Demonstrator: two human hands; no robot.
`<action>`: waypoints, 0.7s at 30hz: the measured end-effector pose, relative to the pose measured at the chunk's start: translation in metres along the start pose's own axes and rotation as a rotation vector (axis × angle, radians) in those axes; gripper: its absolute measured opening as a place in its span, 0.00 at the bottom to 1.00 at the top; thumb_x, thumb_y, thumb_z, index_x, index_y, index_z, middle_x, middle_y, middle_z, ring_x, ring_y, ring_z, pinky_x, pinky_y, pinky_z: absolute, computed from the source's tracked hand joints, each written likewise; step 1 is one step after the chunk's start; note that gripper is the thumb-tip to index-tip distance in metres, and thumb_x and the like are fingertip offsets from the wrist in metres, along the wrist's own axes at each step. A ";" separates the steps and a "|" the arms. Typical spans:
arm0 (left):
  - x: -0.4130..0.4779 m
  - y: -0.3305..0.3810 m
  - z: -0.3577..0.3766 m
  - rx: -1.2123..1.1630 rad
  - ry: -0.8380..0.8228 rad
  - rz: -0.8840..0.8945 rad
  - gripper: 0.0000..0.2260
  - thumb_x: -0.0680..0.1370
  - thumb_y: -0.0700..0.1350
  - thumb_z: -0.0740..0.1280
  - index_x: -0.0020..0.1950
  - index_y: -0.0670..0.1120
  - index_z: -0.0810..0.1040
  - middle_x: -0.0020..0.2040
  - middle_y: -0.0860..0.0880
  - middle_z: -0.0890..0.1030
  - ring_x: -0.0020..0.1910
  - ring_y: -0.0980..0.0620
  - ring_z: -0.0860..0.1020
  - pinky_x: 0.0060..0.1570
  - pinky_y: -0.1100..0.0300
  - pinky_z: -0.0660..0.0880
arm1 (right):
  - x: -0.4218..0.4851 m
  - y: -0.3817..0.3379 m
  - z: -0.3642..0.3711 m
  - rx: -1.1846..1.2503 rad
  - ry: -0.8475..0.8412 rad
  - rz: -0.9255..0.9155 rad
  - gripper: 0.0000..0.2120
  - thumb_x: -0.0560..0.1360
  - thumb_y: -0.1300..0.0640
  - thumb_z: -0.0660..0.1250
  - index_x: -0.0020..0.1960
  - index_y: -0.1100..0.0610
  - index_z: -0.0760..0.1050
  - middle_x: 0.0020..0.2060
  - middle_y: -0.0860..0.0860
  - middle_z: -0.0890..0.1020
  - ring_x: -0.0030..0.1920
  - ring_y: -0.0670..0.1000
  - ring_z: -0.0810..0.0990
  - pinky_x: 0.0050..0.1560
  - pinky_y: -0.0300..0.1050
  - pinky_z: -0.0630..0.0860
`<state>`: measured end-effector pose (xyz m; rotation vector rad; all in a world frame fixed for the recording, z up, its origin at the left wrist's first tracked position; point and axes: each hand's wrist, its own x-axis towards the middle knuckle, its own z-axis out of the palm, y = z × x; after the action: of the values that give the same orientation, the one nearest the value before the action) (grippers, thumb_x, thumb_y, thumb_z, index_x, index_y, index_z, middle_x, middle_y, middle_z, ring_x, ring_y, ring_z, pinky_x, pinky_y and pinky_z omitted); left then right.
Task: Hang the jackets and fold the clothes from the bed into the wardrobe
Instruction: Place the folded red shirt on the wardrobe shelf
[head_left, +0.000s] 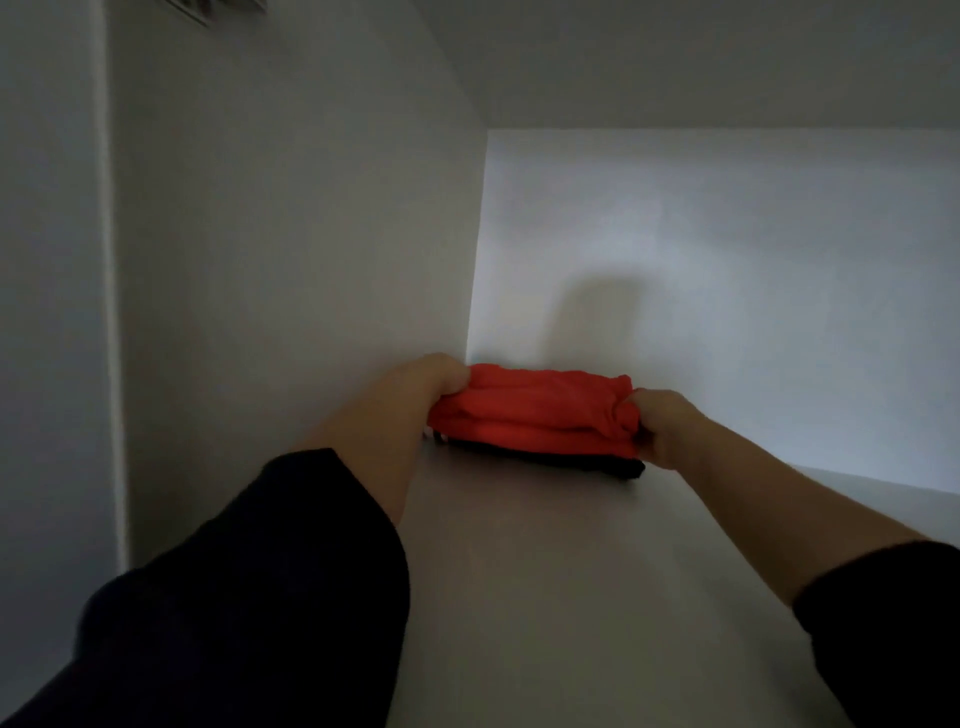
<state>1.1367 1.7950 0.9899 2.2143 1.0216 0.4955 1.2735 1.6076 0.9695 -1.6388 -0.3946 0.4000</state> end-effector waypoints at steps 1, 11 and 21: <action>0.016 0.004 0.003 0.024 0.021 0.012 0.20 0.82 0.45 0.57 0.71 0.37 0.67 0.72 0.39 0.67 0.69 0.42 0.68 0.64 0.54 0.66 | 0.015 -0.001 0.003 0.005 0.003 -0.035 0.14 0.78 0.67 0.58 0.63 0.64 0.72 0.39 0.56 0.75 0.34 0.53 0.74 0.22 0.39 0.75; 0.096 0.026 0.006 -0.105 0.456 0.247 0.15 0.76 0.41 0.62 0.61 0.39 0.74 0.60 0.39 0.77 0.59 0.40 0.75 0.55 0.54 0.71 | 0.088 -0.012 0.015 0.295 0.049 -0.330 0.09 0.77 0.67 0.62 0.52 0.57 0.75 0.44 0.54 0.81 0.44 0.54 0.81 0.46 0.51 0.79; 0.109 0.009 0.050 0.699 0.584 0.413 0.13 0.80 0.44 0.57 0.58 0.44 0.77 0.59 0.45 0.76 0.60 0.43 0.72 0.51 0.52 0.71 | 0.106 0.010 0.029 -0.163 0.119 -0.141 0.07 0.75 0.67 0.63 0.52 0.68 0.76 0.40 0.59 0.78 0.40 0.58 0.78 0.40 0.45 0.79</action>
<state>1.2381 1.8553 0.9676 3.0272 1.1376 1.1634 1.3527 1.6821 0.9533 -1.7712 -0.4600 0.1666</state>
